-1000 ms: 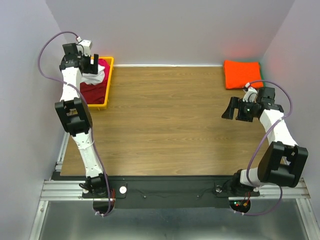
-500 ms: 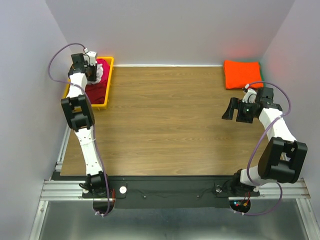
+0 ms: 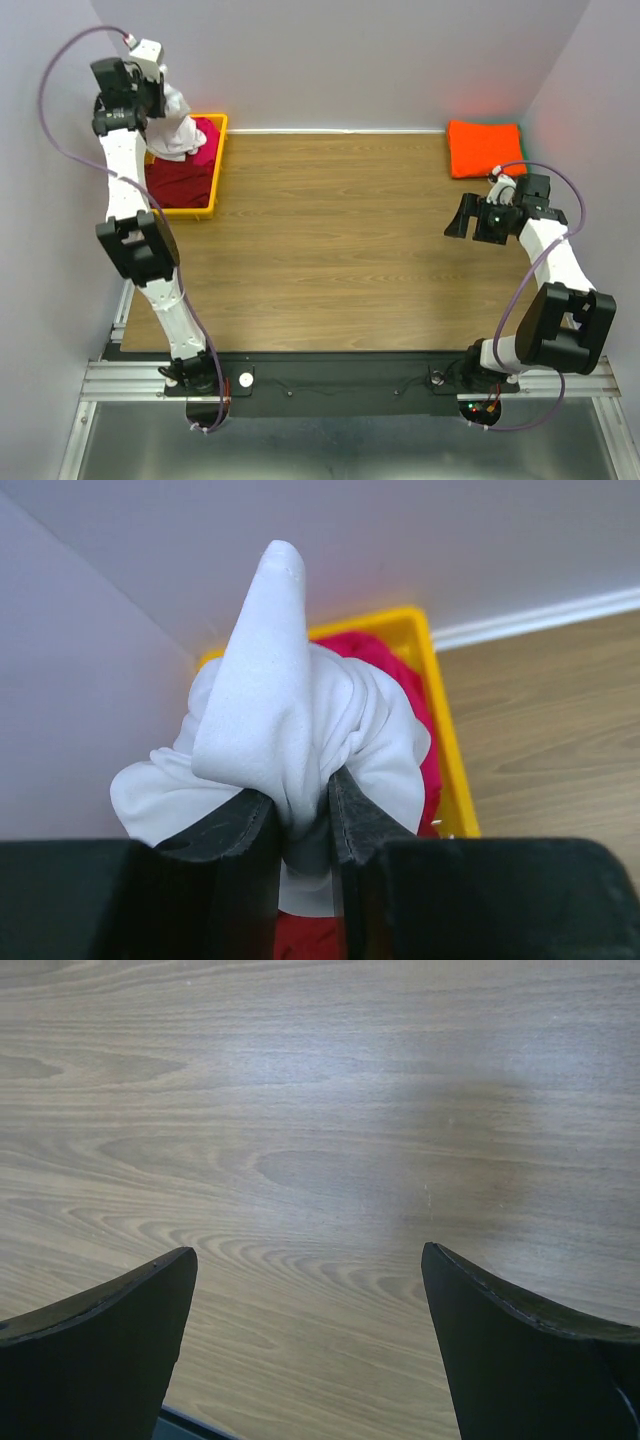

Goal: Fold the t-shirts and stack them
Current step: Grab the tshirt from the pile, then move the tshirt to the center of the board

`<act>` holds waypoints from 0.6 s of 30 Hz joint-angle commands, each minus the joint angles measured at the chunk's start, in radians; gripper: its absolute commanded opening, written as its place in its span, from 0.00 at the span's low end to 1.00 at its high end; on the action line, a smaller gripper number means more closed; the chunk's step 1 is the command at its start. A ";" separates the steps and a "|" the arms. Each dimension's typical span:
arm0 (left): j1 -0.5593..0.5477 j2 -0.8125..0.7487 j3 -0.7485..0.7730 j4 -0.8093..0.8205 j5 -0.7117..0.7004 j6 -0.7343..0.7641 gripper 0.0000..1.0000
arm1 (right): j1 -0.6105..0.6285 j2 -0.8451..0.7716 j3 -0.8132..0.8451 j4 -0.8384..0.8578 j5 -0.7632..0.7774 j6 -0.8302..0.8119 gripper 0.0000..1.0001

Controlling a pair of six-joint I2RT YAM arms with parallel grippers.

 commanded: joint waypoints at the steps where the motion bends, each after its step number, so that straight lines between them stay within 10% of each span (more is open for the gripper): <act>1: -0.044 -0.282 -0.019 -0.011 0.138 -0.008 0.00 | 0.008 -0.047 0.054 0.033 -0.034 0.001 1.00; 18: -0.423 -0.740 -0.397 0.002 0.448 -0.319 0.00 | 0.008 -0.093 0.104 0.030 -0.046 0.037 1.00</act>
